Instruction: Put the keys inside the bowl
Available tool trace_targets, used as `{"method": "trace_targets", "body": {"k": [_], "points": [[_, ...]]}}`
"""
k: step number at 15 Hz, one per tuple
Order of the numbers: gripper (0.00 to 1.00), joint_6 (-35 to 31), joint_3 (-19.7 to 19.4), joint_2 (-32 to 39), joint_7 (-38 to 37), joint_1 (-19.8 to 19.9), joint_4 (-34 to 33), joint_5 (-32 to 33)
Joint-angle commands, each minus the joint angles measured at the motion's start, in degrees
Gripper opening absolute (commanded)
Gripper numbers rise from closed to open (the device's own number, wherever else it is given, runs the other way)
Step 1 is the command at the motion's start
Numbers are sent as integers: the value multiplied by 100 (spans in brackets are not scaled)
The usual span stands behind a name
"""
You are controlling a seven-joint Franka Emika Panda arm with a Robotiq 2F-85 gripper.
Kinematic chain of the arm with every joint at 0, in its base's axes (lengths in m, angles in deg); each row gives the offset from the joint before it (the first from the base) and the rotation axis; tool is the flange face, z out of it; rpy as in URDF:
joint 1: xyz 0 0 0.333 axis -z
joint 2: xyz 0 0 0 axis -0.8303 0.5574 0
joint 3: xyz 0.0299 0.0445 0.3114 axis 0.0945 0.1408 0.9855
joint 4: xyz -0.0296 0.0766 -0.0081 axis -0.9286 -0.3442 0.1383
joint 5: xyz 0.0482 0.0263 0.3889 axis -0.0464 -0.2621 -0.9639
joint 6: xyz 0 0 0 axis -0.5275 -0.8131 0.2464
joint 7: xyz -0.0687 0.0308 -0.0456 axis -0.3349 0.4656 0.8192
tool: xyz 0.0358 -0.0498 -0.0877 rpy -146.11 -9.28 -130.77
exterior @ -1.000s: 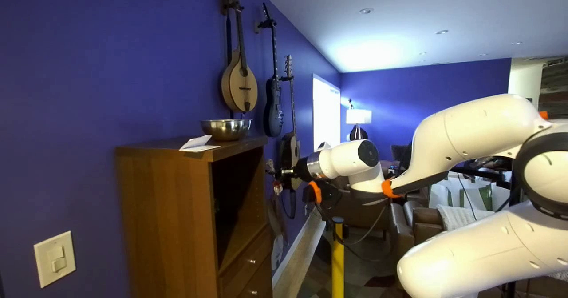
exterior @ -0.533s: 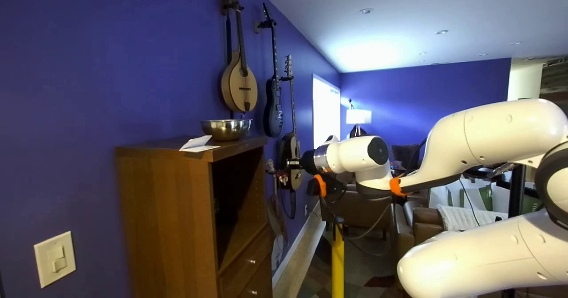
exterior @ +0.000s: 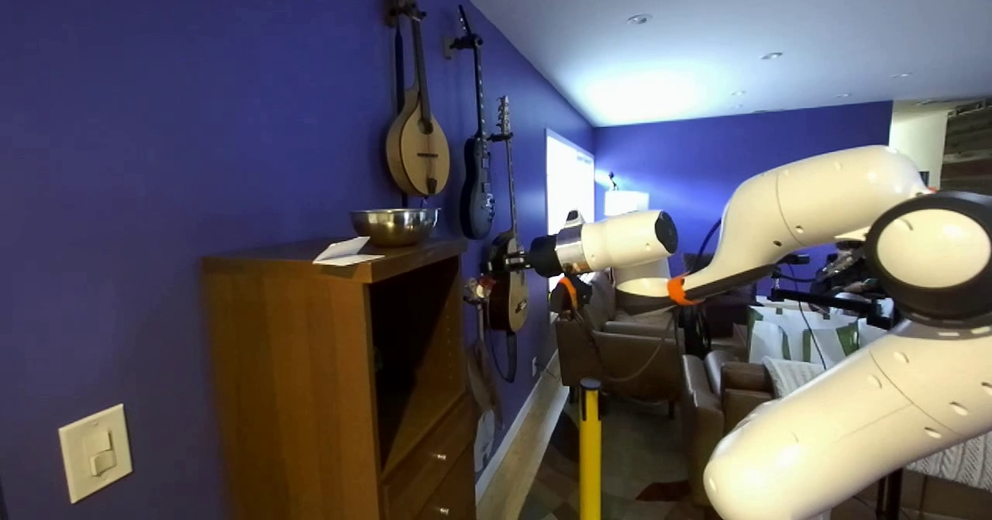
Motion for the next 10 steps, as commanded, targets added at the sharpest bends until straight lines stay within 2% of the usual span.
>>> {"method": "trace_targets", "body": {"k": [1,3,6,7,8,10], "points": [[6,-1006,192,864,-1120,94,-1300,1353],[6,-1623,380,780,-1616,279,-1819,1937],[6,-2505,181,436,-1589,156,-2353,1834],[6,-2544,-32,320,-1648,-122,-2542,1720],[6,-2612,-48,223,-1792,-106,-2761,1666],[6,-1988,39,143,-2254,-24,-2898,1319]]}}
